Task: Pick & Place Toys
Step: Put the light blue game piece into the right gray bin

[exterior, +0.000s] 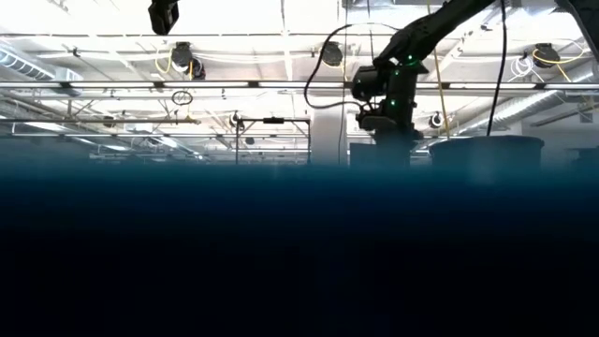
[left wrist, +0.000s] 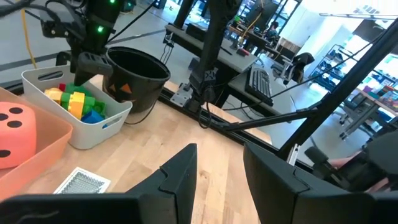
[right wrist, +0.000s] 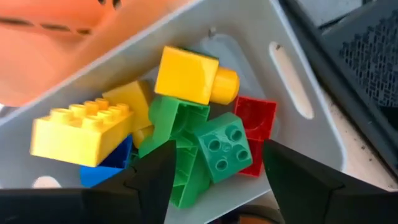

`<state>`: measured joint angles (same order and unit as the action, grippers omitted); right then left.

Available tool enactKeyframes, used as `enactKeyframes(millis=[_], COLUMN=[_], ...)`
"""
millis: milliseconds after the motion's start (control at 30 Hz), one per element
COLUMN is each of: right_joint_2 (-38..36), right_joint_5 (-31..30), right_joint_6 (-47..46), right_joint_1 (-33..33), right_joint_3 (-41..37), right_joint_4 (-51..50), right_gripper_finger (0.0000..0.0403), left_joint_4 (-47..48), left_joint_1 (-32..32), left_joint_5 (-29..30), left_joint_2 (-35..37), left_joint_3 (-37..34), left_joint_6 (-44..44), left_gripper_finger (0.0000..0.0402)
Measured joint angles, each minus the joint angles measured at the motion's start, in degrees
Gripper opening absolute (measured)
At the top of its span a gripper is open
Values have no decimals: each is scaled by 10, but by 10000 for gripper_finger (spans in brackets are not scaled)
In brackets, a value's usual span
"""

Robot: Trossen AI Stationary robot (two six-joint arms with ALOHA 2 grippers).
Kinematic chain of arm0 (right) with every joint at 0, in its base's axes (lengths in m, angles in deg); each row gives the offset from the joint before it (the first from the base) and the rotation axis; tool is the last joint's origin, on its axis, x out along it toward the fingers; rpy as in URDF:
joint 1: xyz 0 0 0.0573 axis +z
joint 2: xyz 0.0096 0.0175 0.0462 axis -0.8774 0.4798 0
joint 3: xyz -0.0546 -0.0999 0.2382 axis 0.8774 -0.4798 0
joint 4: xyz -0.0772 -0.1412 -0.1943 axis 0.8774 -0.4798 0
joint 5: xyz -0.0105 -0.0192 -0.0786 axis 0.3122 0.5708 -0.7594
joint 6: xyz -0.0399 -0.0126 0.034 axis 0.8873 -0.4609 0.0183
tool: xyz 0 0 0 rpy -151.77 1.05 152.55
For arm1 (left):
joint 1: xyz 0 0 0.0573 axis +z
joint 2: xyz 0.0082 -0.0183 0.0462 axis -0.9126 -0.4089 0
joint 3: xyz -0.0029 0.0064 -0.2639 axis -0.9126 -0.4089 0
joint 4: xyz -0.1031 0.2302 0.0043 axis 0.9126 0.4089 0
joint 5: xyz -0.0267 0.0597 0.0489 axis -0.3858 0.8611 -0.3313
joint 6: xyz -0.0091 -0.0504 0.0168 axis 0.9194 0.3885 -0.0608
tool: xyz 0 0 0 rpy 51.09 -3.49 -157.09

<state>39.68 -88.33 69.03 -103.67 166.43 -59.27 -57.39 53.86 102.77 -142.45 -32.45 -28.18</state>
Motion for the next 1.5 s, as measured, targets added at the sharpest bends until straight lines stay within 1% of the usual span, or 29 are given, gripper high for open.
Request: enactKeyframes(millis=[133, 267, 433, 500, 600, 667, 733, 800, 900, 1000, 1133, 1300, 1400, 1500], right_joint_2=[-23, -58, -113, -141, -179, -202, -219, -233, -239, -239, -237, -222, -205, -185], right_joint_5=[1, 2, 5, 34, 107, 143, 154, 152, 153, 153, 153, 152, 147, 108], right_joint_6=[0, -18, -65, -93, -130, -155, -190, -247, -314, -340, -320, -289, -280, -282], right_joint_1=[1, 5, 8, 10, 15, 23, 37, 53, 85, 129, 206, 328, 396, 458], right_joint_3=[0, 0, 0, 0, 0, 0, 0, 0, 0, 0, 0, -1, 2, -1], right_joint_4=[10, 28, 90, 137, 224, 287, 351, 390, 454, 481, 470, 456, 475, 454], right_gripper_finger=[238, 239, 233, 230, 226, 224, 223, 222, 222, 222, 222, 222, 222, 222], left_joint_4=[0, -1, -11, -23, -40, -51, -53, -52, -52, -52, -51, -29, -10, 7], left_joint_1=[0, 0, 0, 0, 0, 0, 0, 0, 0, 0, -1, -1, -1, -1], left_joint_5=[0, 1, 1, 1, 1, 1, 1, 1, 0, 0, -11, -63, -92, -105], left_joint_2=[0, 0, 0, 0, 0, 0, 0, 0, 0, 0, 0, 0, 0, 0], left_joint_3=[0, 0, 0, 0, 0, 0, 0, 0, 0, 0, 0, 0, 0, 0], left_joint_6=[-2, -15, -15, -15, -15, -14, -14, -14, -11, 2, 5, 3, 2, 2], left_gripper_finger=[136, 136, 136, 136, 136, 136, 136, 136, 136, 136, 136, 136, 136, 136])
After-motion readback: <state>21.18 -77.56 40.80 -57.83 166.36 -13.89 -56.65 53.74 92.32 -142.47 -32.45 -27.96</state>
